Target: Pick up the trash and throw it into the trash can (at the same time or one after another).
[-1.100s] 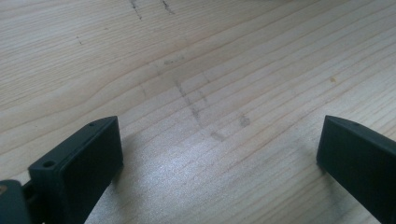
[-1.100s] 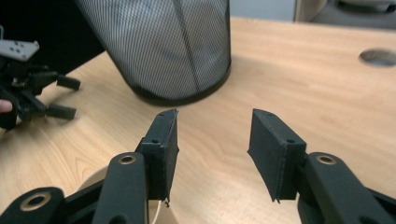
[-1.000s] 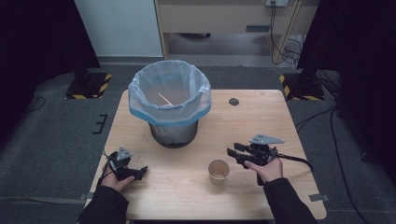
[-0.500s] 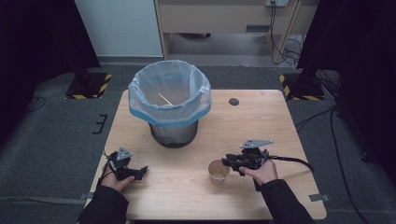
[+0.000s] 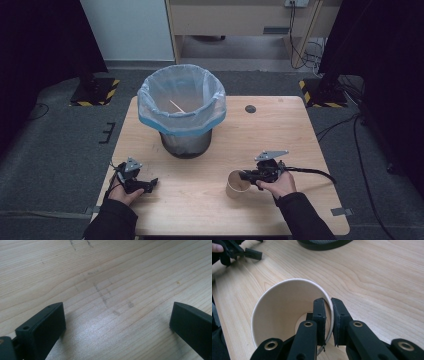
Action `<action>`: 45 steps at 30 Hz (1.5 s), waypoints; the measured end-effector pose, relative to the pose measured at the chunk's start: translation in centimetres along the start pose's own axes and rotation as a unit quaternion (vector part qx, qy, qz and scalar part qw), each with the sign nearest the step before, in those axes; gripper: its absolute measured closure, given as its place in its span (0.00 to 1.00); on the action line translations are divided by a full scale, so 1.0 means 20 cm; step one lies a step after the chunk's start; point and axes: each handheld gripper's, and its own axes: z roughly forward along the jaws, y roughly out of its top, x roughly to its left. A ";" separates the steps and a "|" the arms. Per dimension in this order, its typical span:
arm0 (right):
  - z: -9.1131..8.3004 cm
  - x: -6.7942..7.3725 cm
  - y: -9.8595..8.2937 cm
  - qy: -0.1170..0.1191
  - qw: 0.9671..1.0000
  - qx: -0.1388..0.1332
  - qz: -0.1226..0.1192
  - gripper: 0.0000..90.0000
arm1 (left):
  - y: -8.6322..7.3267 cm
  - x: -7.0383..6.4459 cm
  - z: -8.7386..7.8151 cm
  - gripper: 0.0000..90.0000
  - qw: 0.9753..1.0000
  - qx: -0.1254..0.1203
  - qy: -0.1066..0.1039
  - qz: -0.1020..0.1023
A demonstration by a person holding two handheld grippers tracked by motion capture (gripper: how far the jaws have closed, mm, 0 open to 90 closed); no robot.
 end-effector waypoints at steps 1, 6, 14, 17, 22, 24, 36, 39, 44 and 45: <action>-0.01 0.00 0.00 -0.002 1.000 -0.009 0.000 0.92 | 0.00 0.00 0.00 0.00 1.000 0.000 0.000 0.000; -0.07 -0.01 0.04 -0.015 0.998 -0.063 0.011 0.92 | 0.00 0.00 0.00 0.00 1.000 0.000 0.000 0.000; -0.12 -0.02 0.06 -0.027 0.992 -0.123 0.022 0.92 | 0.00 0.00 0.00 0.00 1.000 0.000 0.000 0.000; -0.15 -0.03 0.07 -0.034 0.988 -0.149 0.027 0.92 | 0.00 0.00 0.00 0.00 1.000 0.000 0.000 0.000; -0.20 -0.04 0.09 -0.046 0.980 -0.190 0.037 0.92 | 0.00 0.00 0.00 0.00 1.000 0.000 0.000 0.000; -0.22 -0.04 0.09 -0.049 0.977 -0.204 0.038 0.92 | 0.00 0.00 0.00 0.00 1.000 0.000 0.000 0.000; -0.35 -0.06 0.13 -0.070 0.959 -0.271 0.047 0.92 | 0.00 0.00 0.00 0.00 1.000 0.000 0.000 0.000; -0.38 -0.05 0.15 -0.070 0.954 -0.288 0.047 0.92 | 0.00 0.00 0.00 0.00 1.000 0.000 0.000 0.000; -0.43 -0.05 0.17 -0.064 0.947 -0.309 0.051 0.92 | 0.00 0.00 0.00 0.00 1.000 0.000 0.000 0.000; -0.43 -0.05 0.17 -0.065 0.946 -0.314 0.053 0.92 | 0.00 0.00 0.00 0.00 1.000 0.000 0.000 0.000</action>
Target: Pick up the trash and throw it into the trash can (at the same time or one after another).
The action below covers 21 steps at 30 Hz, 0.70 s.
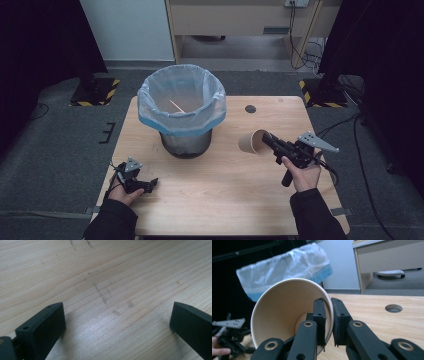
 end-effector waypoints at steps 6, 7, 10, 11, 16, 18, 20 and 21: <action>-0.02 0.01 0.05 -0.004 1.000 -0.028 0.000 0.92 | 0.00 0.00 0.00 0.00 1.000 0.000 0.000 0.000; -0.02 0.02 0.06 -0.004 1.000 -0.031 0.001 0.92 | 0.00 0.00 0.00 0.00 1.000 0.000 0.000 0.000; 0.00 0.03 0.09 -0.004 0.999 -0.041 -0.001 0.92 | 0.00 0.00 0.00 0.00 1.000 0.000 0.000 0.000; 0.00 0.03 0.10 -0.002 0.999 -0.043 -0.001 0.92 | 0.00 0.00 0.00 0.00 1.000 0.000 0.000 0.000; 0.01 0.05 0.17 0.004 0.998 -0.064 -0.002 0.92 | 0.00 0.00 0.00 0.00 1.000 0.000 0.000 0.000; 0.00 0.06 0.19 0.005 0.997 -0.071 -0.001 0.92 | 0.00 0.00 0.00 0.00 1.000 0.000 0.000 0.000; 0.00 0.06 0.21 0.007 0.997 -0.081 0.004 0.92 | 0.00 0.00 0.00 0.00 1.000 0.000 0.000 0.000; 0.00 0.05 0.22 0.006 0.997 -0.083 0.004 0.92 | 0.00 0.00 0.00 0.00 1.000 0.000 0.000 0.000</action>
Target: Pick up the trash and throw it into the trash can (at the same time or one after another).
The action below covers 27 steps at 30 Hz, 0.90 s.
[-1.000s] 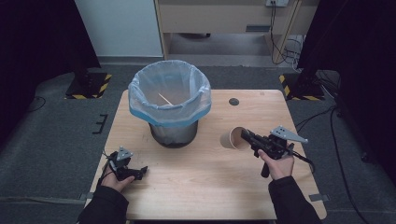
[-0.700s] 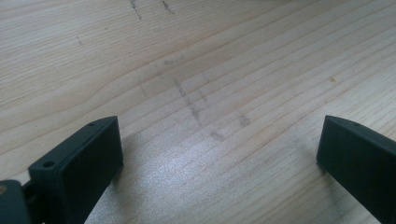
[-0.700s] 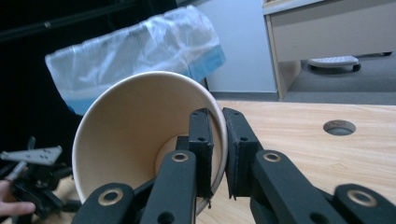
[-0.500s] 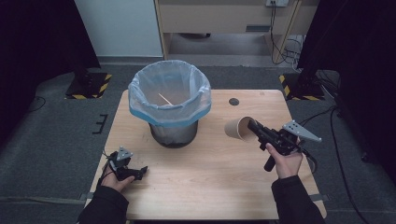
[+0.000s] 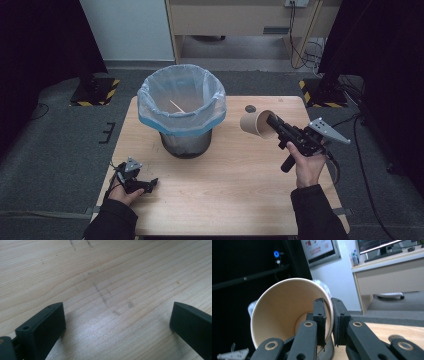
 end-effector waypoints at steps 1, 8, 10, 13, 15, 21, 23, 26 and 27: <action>0.00 0.00 0.01 -0.001 1.000 -0.003 -0.001 0.92 | 0.00 0.00 0.00 0.00 1.000 0.000 0.000 0.000; 0.03 0.03 0.09 0.004 1.000 -0.024 -0.001 0.92 | 0.00 0.00 0.00 0.00 1.000 0.001 0.000 0.000; 0.05 0.04 0.12 0.007 1.000 -0.028 -0.001 0.92 | 0.00 0.00 0.00 0.00 1.000 0.000 0.000 0.000; 0.08 0.06 0.15 0.011 0.999 -0.034 -0.004 0.92 | 0.00 0.00 0.00 0.00 1.000 0.000 0.000 0.000; 0.10 0.08 0.18 0.014 0.999 -0.039 -0.005 0.92 | 0.00 0.00 0.00 0.00 1.000 0.000 0.000 0.000; 0.18 0.13 0.23 0.024 0.998 -0.050 -0.005 0.92 | 0.00 0.00 0.00 0.00 1.000 0.000 0.000 0.000; 0.22 0.15 0.24 0.029 0.998 -0.053 -0.004 0.92 | 0.00 0.00 0.00 0.00 1.000 0.000 0.000 0.000; 0.27 0.18 0.27 0.034 0.998 -0.055 -0.008 0.92 | 0.00 0.00 0.00 0.00 1.000 0.000 0.000 0.000; 0.30 0.20 0.28 0.035 0.998 -0.057 -0.009 0.92 | 0.00 0.00 0.00 0.00 1.000 0.000 0.000 0.000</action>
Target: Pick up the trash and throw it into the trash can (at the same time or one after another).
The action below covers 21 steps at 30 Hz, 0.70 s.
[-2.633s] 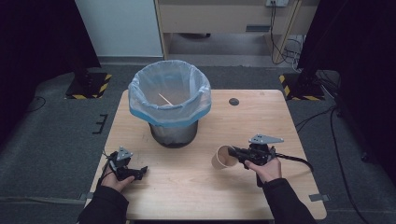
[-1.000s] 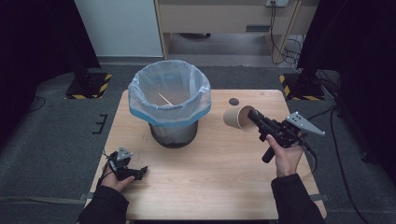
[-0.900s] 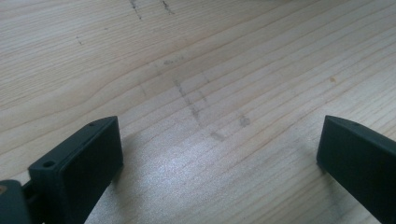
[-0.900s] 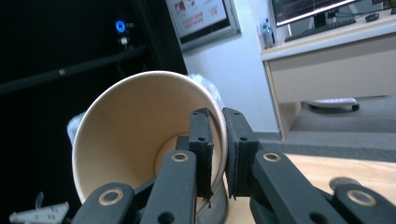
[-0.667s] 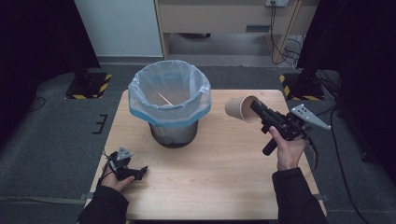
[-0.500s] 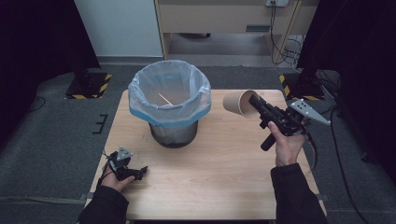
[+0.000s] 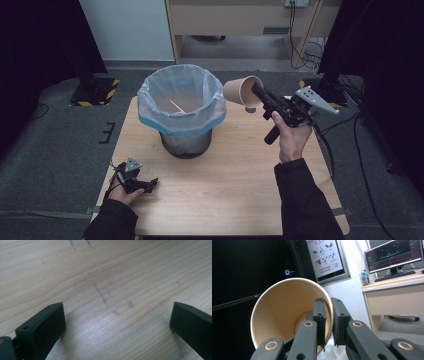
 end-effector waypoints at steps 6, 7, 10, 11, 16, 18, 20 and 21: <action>0.14 0.06 0.02 0.007 1.000 -0.003 -0.001 0.92 | 0.00 0.00 0.00 0.00 1.000 0.000 0.000 0.001; 0.17 0.07 0.03 0.005 1.000 -0.003 -0.003 0.92 | 0.00 0.00 0.00 0.00 1.000 0.000 -0.001 0.001; 0.21 0.08 0.03 0.007 1.000 -0.006 0.000 0.92 | 0.00 0.00 0.00 0.00 1.000 0.000 -0.001 0.001; 0.23 0.09 0.03 0.006 1.000 -0.004 0.000 0.92 | 0.00 0.00 0.00 0.00 1.000 0.000 -0.001 0.001; 0.34 0.11 0.01 0.003 1.000 0.000 0.006 0.92 | 0.00 0.00 0.00 0.00 1.000 0.000 -0.001 0.000; 0.38 0.12 -0.01 -0.001 1.000 0.006 0.005 0.92 | 0.00 0.00 0.00 0.00 1.000 0.000 -0.001 0.000; 0.43 0.13 -0.03 -0.003 1.000 0.012 0.002 0.92 | 0.00 0.00 0.00 0.00 1.000 -0.001 -0.001 0.001; 0.44 0.13 -0.03 -0.005 1.000 0.014 0.002 0.92 | 0.00 0.00 0.00 0.00 1.000 0.000 -0.001 0.001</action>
